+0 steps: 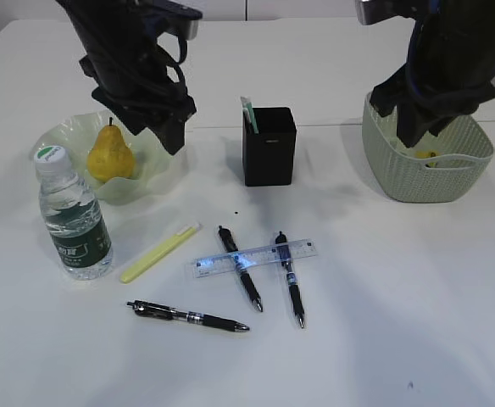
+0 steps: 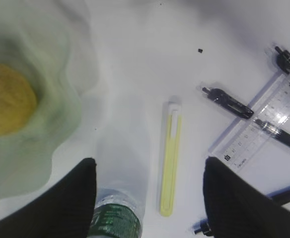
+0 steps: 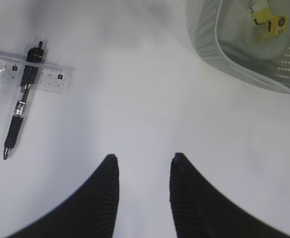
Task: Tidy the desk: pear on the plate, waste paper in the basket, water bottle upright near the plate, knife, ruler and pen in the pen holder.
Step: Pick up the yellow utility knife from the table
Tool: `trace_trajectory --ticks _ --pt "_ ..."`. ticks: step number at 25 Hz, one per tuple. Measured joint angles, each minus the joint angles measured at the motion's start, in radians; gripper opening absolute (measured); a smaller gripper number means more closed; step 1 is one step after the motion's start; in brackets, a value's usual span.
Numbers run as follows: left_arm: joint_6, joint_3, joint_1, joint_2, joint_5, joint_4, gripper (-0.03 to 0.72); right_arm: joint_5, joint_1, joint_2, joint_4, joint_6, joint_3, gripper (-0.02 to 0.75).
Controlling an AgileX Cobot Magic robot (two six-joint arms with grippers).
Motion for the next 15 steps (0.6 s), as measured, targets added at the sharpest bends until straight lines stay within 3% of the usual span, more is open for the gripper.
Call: trace_trajectory --ticks 15 --pt "0.041 -0.013 0.0 0.146 -0.044 -0.053 0.468 0.0 0.0 0.0 -0.019 0.005 0.0 0.26"
